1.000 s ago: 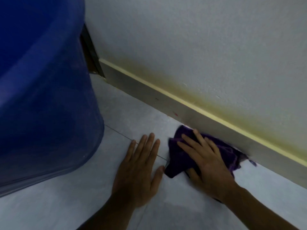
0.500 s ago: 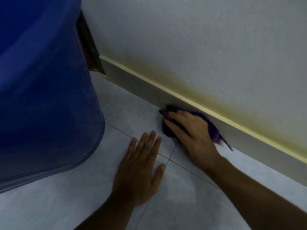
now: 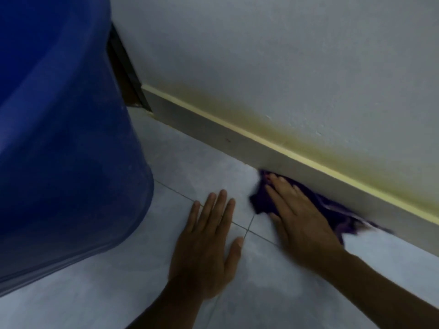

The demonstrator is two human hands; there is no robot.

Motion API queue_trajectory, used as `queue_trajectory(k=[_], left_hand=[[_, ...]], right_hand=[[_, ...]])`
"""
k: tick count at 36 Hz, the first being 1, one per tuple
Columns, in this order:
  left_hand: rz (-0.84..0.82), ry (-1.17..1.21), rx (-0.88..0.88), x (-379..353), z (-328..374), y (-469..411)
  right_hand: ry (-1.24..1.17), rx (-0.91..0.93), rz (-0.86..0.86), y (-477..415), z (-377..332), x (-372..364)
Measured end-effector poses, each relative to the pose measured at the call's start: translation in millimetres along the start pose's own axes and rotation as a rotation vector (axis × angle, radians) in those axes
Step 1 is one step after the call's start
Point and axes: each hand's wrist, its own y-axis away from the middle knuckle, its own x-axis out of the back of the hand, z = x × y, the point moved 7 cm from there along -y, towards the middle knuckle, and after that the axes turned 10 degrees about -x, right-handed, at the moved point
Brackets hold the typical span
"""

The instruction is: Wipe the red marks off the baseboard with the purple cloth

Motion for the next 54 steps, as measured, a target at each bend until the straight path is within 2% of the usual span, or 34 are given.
queue_trajectory(k=[5,10,13,18,21,23,25,27,30,33,35,38,43,47,49,51,54], left_hand=[[-0.005,-0.017,0.003,-1,1,1],[-0.009,-0.019,0.0,-2,-1,2],[-0.005,-0.015,-0.006,-3,-2,2],[0.024,-0.012,-0.02,-4,0,2],[0.029,-0.012,-0.027,-6,1,2],[0.036,-0.019,-0.026,-6,1,1],[0.038,-0.024,-0.022,-6,2,0],[0.026,-0.044,-0.026,-7,2,0],[0.0,-0.096,-0.034,-7,2,0],[-0.019,-0.115,-0.023,-6,2,-1],[-0.021,-0.108,-0.016,-6,3,-1],[-0.017,-0.109,-0.028,-4,3,0],[0.013,-0.095,-0.039,-4,5,1],[0.042,-0.085,-0.033,-2,5,1],[0.045,-0.094,-0.036,-2,7,1],[0.043,-0.109,-0.037,-3,8,1],[0.013,-0.138,-0.02,-6,5,0]], right_hand=[[-0.015,0.189,0.084,-67,-66,-3],[-0.108,0.261,0.079,-54,-48,0],[-0.171,0.117,0.093,-12,-2,12],[-0.2,-0.298,0.164,78,94,23],[-0.231,-0.484,0.238,93,104,22],[-0.291,-0.532,0.289,87,89,18],[-0.342,-0.436,0.29,66,60,12],[-0.355,-0.25,0.228,33,23,5],[-0.282,-0.041,0.136,-18,-25,-1],[-0.229,0.049,0.117,-33,-39,-4],[-0.237,0.053,0.139,-17,-20,-2],[-0.307,-0.088,0.211,34,39,13],[-0.342,-0.524,0.362,151,163,37],[-0.388,-0.803,0.421,180,200,30],[-0.404,-0.853,0.481,174,194,26],[-0.434,-0.824,0.518,162,177,23],[-0.449,-0.574,0.421,140,128,12]])
